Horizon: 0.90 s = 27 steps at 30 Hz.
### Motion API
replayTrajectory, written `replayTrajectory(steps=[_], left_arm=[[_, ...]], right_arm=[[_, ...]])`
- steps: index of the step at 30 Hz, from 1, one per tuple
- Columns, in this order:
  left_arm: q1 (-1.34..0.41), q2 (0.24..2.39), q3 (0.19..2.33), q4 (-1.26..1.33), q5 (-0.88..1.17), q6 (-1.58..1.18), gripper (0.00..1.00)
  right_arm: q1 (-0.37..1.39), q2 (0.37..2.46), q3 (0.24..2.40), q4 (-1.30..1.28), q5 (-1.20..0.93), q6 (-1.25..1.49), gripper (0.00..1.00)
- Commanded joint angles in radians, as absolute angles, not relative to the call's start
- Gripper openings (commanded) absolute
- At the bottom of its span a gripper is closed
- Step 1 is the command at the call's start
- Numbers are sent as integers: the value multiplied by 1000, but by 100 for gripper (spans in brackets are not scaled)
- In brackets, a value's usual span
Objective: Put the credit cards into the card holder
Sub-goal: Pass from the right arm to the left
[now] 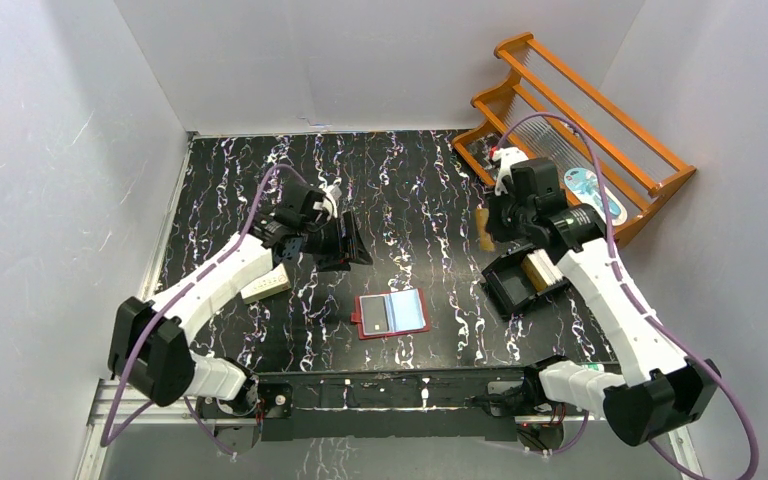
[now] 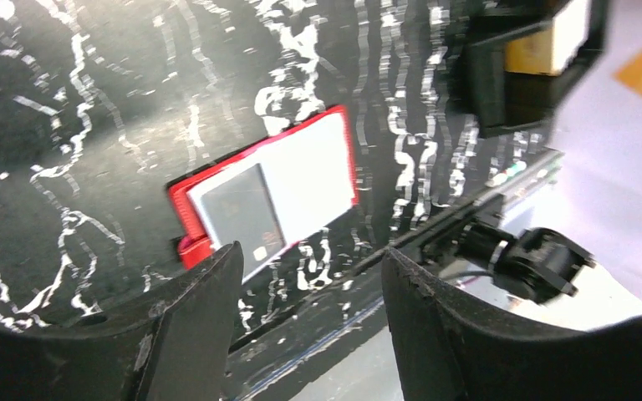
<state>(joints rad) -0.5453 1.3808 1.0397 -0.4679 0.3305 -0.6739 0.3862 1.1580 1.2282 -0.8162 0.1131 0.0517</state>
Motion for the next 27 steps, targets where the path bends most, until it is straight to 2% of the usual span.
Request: replayTrajectory(steps=[1, 5, 8, 12, 22, 25, 27], left_arm=[[-543, 1295, 1102, -442, 469, -692, 60], [-543, 1251, 1075, -333, 610, -755, 60], [-543, 1214, 1007, -157, 718, -858, 60], [-542, 1190, 952, -2, 790, -958, 61], [-543, 1222, 897, 211, 883, -1083, 63], [-543, 1228, 858, 318, 916, -1150, 57], [-544, 1230, 844, 344, 923, -1170, 46]], right_arm=[[385, 1105, 1165, -564, -272, 289, 0], [385, 1068, 1010, -315, -534, 519, 0], [394, 1028, 871, -29, -668, 713, 0], [421, 974, 755, 193, -695, 865, 0], [511, 954, 640, 428, -698, 1016, 0], [526, 970, 643, 405, -698, 1004, 0], [533, 974, 640, 401, -697, 998, 0]])
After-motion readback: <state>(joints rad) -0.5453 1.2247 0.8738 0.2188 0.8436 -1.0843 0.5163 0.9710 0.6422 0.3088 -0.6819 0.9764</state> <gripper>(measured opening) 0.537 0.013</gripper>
